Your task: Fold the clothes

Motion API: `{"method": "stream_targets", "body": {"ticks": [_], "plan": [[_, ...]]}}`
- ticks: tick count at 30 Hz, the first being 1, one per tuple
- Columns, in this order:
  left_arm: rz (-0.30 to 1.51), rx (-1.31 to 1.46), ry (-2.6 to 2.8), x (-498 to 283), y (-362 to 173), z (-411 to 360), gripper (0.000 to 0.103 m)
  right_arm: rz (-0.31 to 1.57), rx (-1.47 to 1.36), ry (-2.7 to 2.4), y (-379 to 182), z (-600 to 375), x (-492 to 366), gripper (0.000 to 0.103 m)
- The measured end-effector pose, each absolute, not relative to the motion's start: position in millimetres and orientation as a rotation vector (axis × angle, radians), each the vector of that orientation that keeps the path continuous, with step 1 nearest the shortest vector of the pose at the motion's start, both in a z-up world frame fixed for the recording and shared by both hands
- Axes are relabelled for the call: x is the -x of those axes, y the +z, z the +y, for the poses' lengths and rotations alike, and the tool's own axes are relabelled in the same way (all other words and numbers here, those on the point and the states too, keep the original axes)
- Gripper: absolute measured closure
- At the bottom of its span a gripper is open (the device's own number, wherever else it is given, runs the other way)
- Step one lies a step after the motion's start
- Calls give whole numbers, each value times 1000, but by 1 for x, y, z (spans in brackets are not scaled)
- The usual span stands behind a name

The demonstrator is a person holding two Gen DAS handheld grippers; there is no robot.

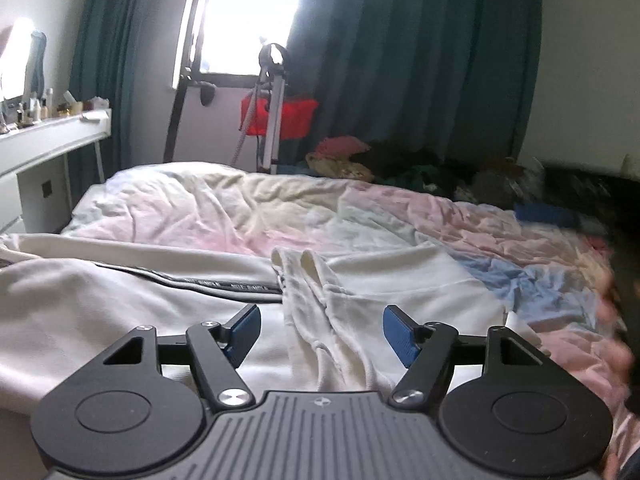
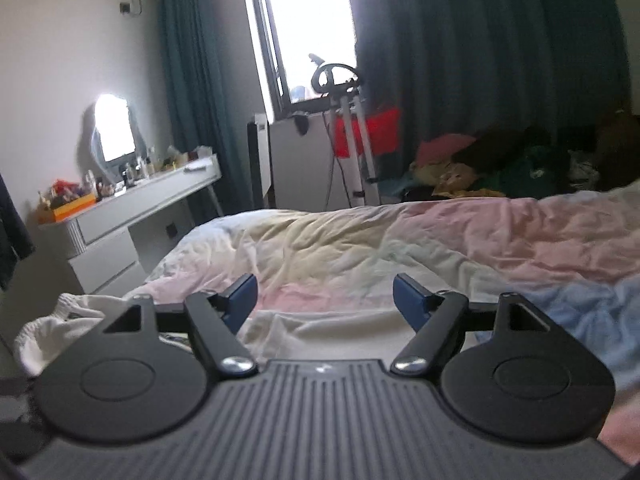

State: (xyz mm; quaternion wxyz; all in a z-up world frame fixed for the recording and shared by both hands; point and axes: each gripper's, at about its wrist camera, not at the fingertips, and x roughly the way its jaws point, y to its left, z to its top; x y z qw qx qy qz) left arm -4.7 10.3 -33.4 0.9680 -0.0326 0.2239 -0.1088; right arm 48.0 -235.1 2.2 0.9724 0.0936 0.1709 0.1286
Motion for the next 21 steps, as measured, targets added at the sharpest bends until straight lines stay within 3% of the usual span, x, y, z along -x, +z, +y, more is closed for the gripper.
{"method": "stream_targets", "body": {"ticks": [4, 21], "plan": [[390, 56, -200, 24, -16, 12, 30, 408, -225, 260, -10, -234, -20, 27], [436, 36, -91, 32, -23, 31, 22, 405, -165, 219, -14, -223, -5, 27]]}}
